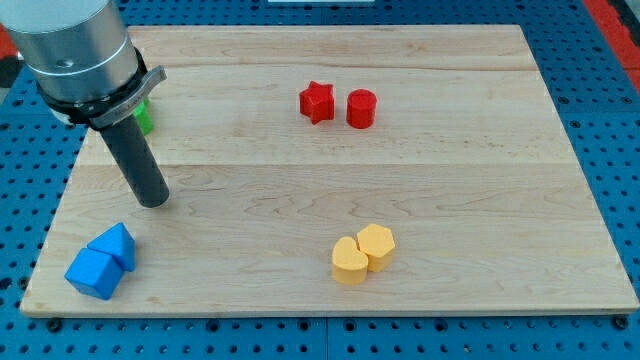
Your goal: Move the yellow hexagon to the red circle
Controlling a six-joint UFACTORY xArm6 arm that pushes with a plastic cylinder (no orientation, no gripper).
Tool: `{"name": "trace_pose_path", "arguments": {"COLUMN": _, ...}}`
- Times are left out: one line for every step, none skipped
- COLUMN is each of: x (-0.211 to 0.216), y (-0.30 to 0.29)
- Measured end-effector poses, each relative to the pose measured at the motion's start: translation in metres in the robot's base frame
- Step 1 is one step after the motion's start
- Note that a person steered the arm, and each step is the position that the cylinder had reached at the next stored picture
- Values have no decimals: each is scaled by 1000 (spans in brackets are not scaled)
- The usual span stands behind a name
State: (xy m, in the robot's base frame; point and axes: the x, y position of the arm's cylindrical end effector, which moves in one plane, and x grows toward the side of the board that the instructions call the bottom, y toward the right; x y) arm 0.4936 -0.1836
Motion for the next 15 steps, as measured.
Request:
{"name": "trace_pose_path", "arguments": {"x": 0, "y": 0}}
{"name": "trace_pose_path", "arguments": {"x": 0, "y": 1}}
{"name": "trace_pose_path", "arguments": {"x": 4, "y": 1}}
{"name": "trace_pose_path", "arguments": {"x": -15, "y": 7}}
{"name": "trace_pose_path", "arguments": {"x": -30, "y": 3}}
{"name": "trace_pose_path", "arguments": {"x": 21, "y": 50}}
{"name": "trace_pose_path", "arguments": {"x": 93, "y": 91}}
{"name": "trace_pose_path", "arguments": {"x": 109, "y": 197}}
{"name": "trace_pose_path", "arguments": {"x": 54, "y": 225}}
{"name": "trace_pose_path", "arguments": {"x": 18, "y": 253}}
{"name": "trace_pose_path", "arguments": {"x": 32, "y": 269}}
{"name": "trace_pose_path", "arguments": {"x": 42, "y": 292}}
{"name": "trace_pose_path", "arguments": {"x": 44, "y": 374}}
{"name": "trace_pose_path", "arguments": {"x": 29, "y": 403}}
{"name": "trace_pose_path", "arguments": {"x": -22, "y": 386}}
